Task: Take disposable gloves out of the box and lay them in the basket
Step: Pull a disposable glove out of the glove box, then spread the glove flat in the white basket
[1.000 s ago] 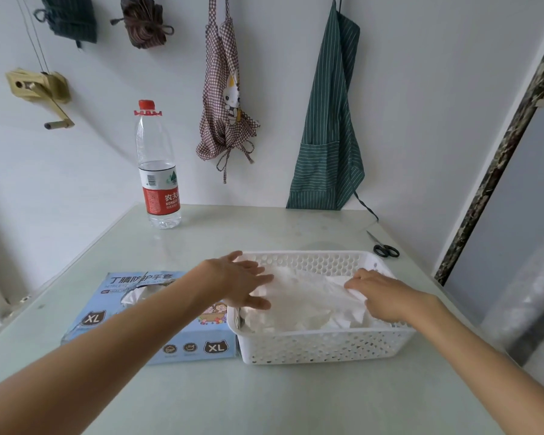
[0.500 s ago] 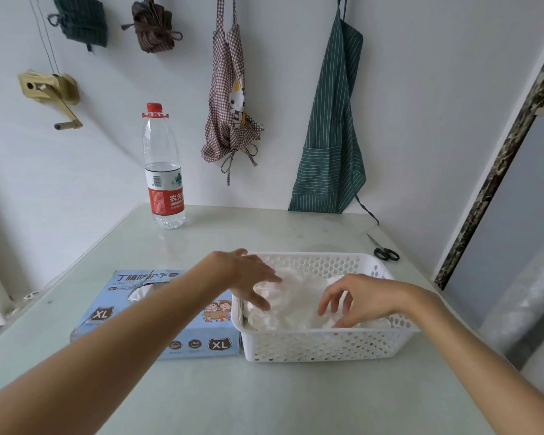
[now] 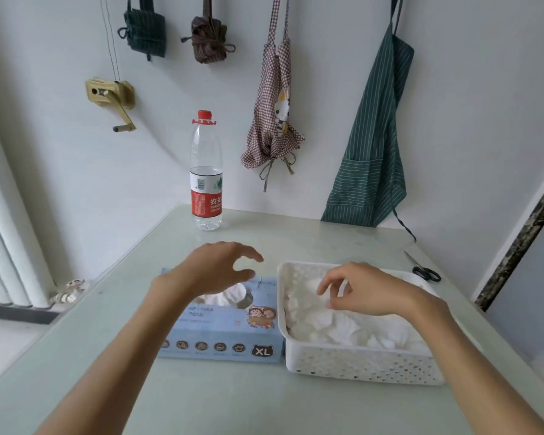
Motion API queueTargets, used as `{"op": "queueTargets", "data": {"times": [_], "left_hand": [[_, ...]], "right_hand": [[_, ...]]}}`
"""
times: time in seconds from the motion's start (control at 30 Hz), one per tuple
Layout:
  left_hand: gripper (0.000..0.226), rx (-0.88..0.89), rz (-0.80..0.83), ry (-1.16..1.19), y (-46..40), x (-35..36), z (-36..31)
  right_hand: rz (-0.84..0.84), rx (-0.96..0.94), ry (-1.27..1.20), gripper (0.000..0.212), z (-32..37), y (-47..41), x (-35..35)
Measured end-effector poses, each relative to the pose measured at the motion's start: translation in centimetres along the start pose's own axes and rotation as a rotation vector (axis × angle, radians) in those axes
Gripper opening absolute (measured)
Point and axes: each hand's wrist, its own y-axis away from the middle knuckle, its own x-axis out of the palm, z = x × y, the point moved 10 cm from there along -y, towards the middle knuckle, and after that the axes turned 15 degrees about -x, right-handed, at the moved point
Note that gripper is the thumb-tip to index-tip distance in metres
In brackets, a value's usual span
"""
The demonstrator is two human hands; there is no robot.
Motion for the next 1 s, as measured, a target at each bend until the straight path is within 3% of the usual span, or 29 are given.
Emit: {"op": "queueTargets", "data": {"times": [0.17,0.23,0.33,0.43,0.57,0.67,0.77,0.87,1.0], "left_hand": [[0.037,-0.282,-0.010,0.084,1.8,1.5,10.7],[0.044,-0.275,0.049,0.117,1.7,3.3,12.3],[0.073,-0.255,0.148,0.174,1.8,5.1,13.1],[0.121,-0.240,0.202,0.208,2.0,5.2,13.6],[0.137,-0.213,0.202,0.209,2.3,4.8,13.5],[0.140,-0.218,0.184,0.190,2.2,4.8,13.3],[0.138,-0.227,0.197,0.219,2.1,5.0,13.8],[0.119,-0.226,0.194,0.229,2.1,5.0,13.7],[0.089,-0.234,0.172,0.194,2.2,4.3,13.3]], "right_hand": [[-0.152,-0.090,0.046,0.016,5.4,-5.3,1.9],[-0.221,-0.106,0.075,0.020,6.9,-7.1,2.6],[-0.245,-0.136,0.136,0.025,8.5,-9.3,4.1],[-0.247,-0.160,0.150,0.032,9.5,-10.6,5.5],[-0.270,-0.151,0.181,0.034,10.5,-11.3,6.2],[-0.238,-0.125,0.077,0.024,10.3,-11.5,6.2],[-0.393,-0.124,-0.213,0.017,9.2,-11.3,3.9],[-0.323,-0.169,-0.368,0.016,9.4,-11.0,4.0],[-0.592,-0.164,-0.451,0.005,8.4,-9.6,0.9]]}}
